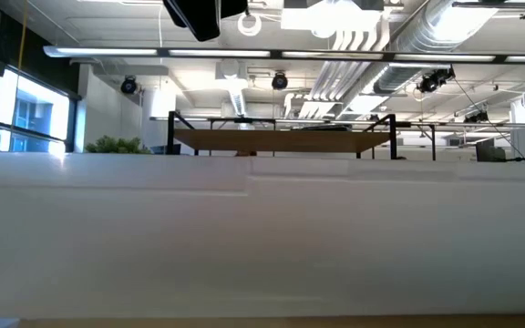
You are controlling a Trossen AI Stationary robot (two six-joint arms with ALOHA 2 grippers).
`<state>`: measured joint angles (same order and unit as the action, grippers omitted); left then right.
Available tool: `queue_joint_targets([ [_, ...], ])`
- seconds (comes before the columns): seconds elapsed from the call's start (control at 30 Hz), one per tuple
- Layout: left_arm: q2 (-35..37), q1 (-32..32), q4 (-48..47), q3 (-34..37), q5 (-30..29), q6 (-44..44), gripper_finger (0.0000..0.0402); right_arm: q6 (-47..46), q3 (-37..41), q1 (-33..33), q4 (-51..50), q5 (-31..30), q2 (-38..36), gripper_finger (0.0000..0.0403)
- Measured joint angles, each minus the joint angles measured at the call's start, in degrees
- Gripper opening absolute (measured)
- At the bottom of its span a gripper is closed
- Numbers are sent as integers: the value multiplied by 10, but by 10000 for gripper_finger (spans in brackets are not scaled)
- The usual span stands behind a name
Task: Pack school essentials
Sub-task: Put the pink pen into the orange supply box
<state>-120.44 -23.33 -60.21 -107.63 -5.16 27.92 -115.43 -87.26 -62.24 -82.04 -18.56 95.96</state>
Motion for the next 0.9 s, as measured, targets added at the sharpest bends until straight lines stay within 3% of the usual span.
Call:
queue_joint_targets([
  [0.33,0,1,1,0,0,0,0,-47,0,-21,-10,23,36,397],
  [0.6,0,11,2,0,3,6,0,-36,4,-19,-81,35,8,397],
  [0.9,0,31,5,0,30,25,0,-15,173,-19,26,22,-139,397],
])
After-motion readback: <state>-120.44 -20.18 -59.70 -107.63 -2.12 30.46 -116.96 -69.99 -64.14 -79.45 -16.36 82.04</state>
